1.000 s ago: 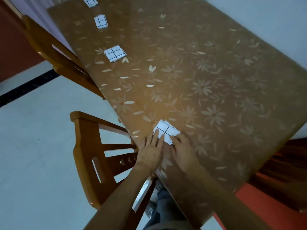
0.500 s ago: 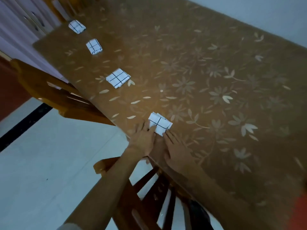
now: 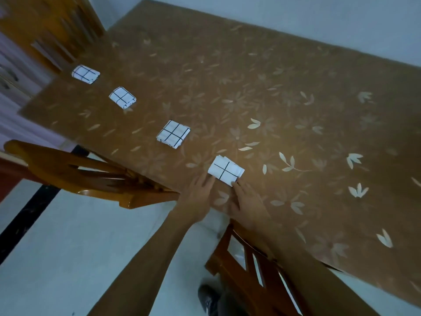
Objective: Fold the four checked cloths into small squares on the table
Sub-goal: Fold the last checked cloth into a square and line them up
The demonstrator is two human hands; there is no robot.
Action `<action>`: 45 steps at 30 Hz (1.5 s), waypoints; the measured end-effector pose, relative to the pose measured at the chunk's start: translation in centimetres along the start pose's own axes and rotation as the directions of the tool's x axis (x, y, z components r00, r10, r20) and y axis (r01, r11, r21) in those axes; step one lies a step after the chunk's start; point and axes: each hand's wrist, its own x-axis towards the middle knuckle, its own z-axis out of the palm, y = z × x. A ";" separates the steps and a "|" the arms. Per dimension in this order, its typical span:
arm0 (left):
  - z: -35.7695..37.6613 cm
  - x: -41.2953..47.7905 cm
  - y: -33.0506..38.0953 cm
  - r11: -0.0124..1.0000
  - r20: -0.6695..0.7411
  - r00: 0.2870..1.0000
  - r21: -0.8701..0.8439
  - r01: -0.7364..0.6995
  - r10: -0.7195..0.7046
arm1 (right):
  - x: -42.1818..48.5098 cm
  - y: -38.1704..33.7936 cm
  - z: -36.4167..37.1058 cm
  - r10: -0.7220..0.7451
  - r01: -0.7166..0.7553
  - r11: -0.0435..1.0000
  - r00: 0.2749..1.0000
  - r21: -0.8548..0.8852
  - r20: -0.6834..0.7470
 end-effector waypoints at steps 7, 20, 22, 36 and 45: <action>0.0 5.0 -1.5 0.905 0.198 0.971 0.375 -0.203 0.136 | 3.6 -1.7 2.0 0.098 -0.104 0.994 0.979 -0.029 -0.176; -1.8 14.3 -7.8 0.841 -0.047 0.900 0.379 -0.385 0.433 | 12.9 -5.1 0.4 0.111 -0.133 0.990 0.939 -0.047 -0.326; -1.8 14.5 -8.6 0.835 0.052 0.905 0.367 -0.410 0.421 | 13.4 -5.5 1.2 0.110 -0.139 0.985 0.959 -0.098 -0.261; -8.6 13.3 -14.6 0.972 -0.075 0.980 0.157 -0.173 0.186 | 14.7 -9.3 1.2 0.222 -0.259 0.965 0.898 -0.047 -0.380; -10.9 14.0 -22.7 0.956 0.099 0.968 0.164 -0.243 0.229 | 19.8 -18.8 3.9 0.217 -0.223 0.974 0.905 0.025 -0.366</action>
